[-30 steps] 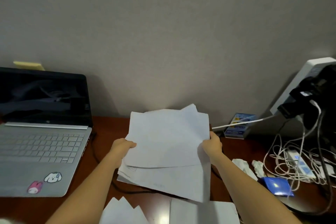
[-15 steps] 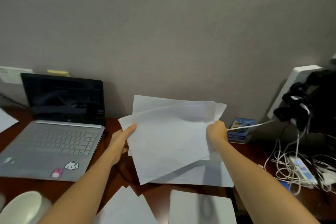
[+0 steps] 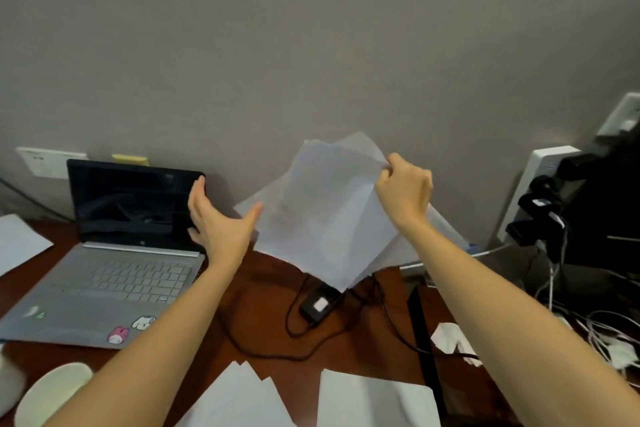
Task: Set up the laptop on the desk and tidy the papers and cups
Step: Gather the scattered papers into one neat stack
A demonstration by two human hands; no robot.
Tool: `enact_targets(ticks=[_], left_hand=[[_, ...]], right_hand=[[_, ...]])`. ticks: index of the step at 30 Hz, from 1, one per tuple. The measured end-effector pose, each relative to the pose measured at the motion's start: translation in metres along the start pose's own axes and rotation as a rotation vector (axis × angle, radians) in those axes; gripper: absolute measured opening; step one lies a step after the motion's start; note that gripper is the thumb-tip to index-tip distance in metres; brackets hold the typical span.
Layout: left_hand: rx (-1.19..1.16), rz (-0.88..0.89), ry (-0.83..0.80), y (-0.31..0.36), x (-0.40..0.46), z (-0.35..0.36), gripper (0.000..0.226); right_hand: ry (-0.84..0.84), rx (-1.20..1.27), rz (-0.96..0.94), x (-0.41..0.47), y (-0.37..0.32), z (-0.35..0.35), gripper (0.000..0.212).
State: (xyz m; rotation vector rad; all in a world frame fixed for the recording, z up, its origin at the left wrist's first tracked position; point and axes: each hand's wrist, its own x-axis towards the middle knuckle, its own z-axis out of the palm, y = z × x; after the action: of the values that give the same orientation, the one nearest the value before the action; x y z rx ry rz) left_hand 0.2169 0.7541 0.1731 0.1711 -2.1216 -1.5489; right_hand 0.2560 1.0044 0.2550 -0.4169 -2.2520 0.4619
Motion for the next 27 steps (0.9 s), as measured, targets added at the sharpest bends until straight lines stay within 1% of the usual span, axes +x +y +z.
enact_targets(ticks=[1, 2, 3, 4, 5, 6, 7, 8, 9, 10, 11, 12, 13, 14, 15, 16, 17, 19, 21, 22, 24, 25, 26, 27], left_hand=[[0.101, 0.106, -0.006, 0.010, -0.001, 0.003, 0.105], [0.174, 0.182, -0.058, 0.021, -0.002, 0.006, 0.106], [0.191, 0.223, -0.158, 0.031, -0.002, 0.009, 0.104], [0.158, 0.218, -0.293, 0.040, -0.002, 0.013, 0.098], [0.065, 0.176, -0.440, 0.048, -0.002, 0.016, 0.084], [-0.076, 0.107, -0.533, 0.057, -0.005, 0.017, 0.056], [-0.217, 0.001, -0.559, 0.062, -0.009, 0.017, 0.027], [-0.333, -0.077, -0.555, 0.066, -0.015, 0.013, 0.021], [-0.458, -0.122, -0.588, 0.065, -0.019, 0.006, 0.037], [-0.598, -0.176, -0.654, 0.063, -0.024, 0.002, 0.046], [-0.730, -0.211, -0.722, 0.056, -0.029, -0.002, 0.050], [-0.807, -0.212, -0.776, 0.045, -0.034, -0.006, 0.051], [-0.796, -0.155, -0.808, 0.038, -0.041, -0.012, 0.053], [-0.717, -0.071, -0.828, 0.035, -0.047, -0.017, 0.055], [-0.618, 0.023, -0.830, 0.029, -0.052, -0.019, 0.055], [-0.525, 0.058, -0.813, 0.025, -0.056, -0.018, 0.052], [-0.448, 0.060, -0.797, 0.020, -0.060, -0.015, 0.044], [-0.317, 0.029, -0.757, 0.015, -0.067, -0.009, 0.027], [-0.314, -0.046, -0.660, 0.007, -0.069, -0.002, 0.021], [-0.342, -0.090, -0.621, 0.003, -0.069, 0.000, 0.020], [-0.410, -0.172, -0.562, -0.004, -0.067, 0.001, 0.018], [-0.438, -0.210, -0.527, -0.008, -0.065, 0.000, 0.018], [-0.464, -0.241, -0.489, -0.012, -0.062, -0.002, 0.019], [-0.492, -0.266, -0.459, -0.016, -0.058, -0.006, 0.022]], right_hand=[[0.037, -0.022, -0.125, 0.003, -0.009, -0.006, 0.016], [0.072, -0.019, -0.243, 0.005, -0.018, -0.011, 0.015], [0.112, -0.009, -0.361, 0.005, -0.026, -0.015, 0.013], [0.164, -0.002, -0.473, 0.004, -0.033, -0.017, 0.013], [0.222, 0.001, -0.566, 0.003, -0.039, -0.018, 0.015], [0.271, -0.003, -0.631, 0.003, -0.044, -0.019, 0.016], [0.294, -0.011, -0.661, 0.002, -0.047, -0.019, 0.016], [0.296, -0.023, -0.667, 0.002, -0.049, -0.020, 0.017], [0.284, -0.040, -0.667, 0.002, -0.049, -0.020, 0.017], [0.267, -0.060, -0.663, 0.001, -0.047, -0.019, 0.017], [0.246, -0.071, -0.656, 0.000, -0.044, -0.018, 0.017], [0.223, -0.070, -0.647, -0.002, -0.042, -0.017, 0.017], [0.198, -0.060, -0.636, -0.005, -0.040, -0.017, 0.017], [0.173, -0.046, -0.631, -0.009, -0.041, -0.016, 0.018], [0.144, -0.023, -0.629, -0.013, -0.043, -0.015, 0.019], [0.111, 0.009, -0.624, -0.015, -0.047, -0.015, 0.019], [0.072, 0.032, -0.616, -0.017, -0.051, -0.016, 0.017], [-0.061, 0.011, -0.595, -0.018, -0.061, -0.018, 0.015], [-0.179, -0.002, -0.612, -0.018, -0.070, -0.020, 0.017], [-0.172, -0.004, -0.647, -0.018, -0.073, -0.020, 0.016], [-0.075, -0.031, -0.703, -0.015, -0.069, -0.018, 0.012], [-0.022, -0.046, -0.668, -0.013, -0.063, -0.017, 0.023], [0.022, -0.037, -0.577, -0.009, -0.051, -0.016, 0.040], [0.051, 0.022, -0.430, -0.007, -0.036, -0.015, 0.060]])
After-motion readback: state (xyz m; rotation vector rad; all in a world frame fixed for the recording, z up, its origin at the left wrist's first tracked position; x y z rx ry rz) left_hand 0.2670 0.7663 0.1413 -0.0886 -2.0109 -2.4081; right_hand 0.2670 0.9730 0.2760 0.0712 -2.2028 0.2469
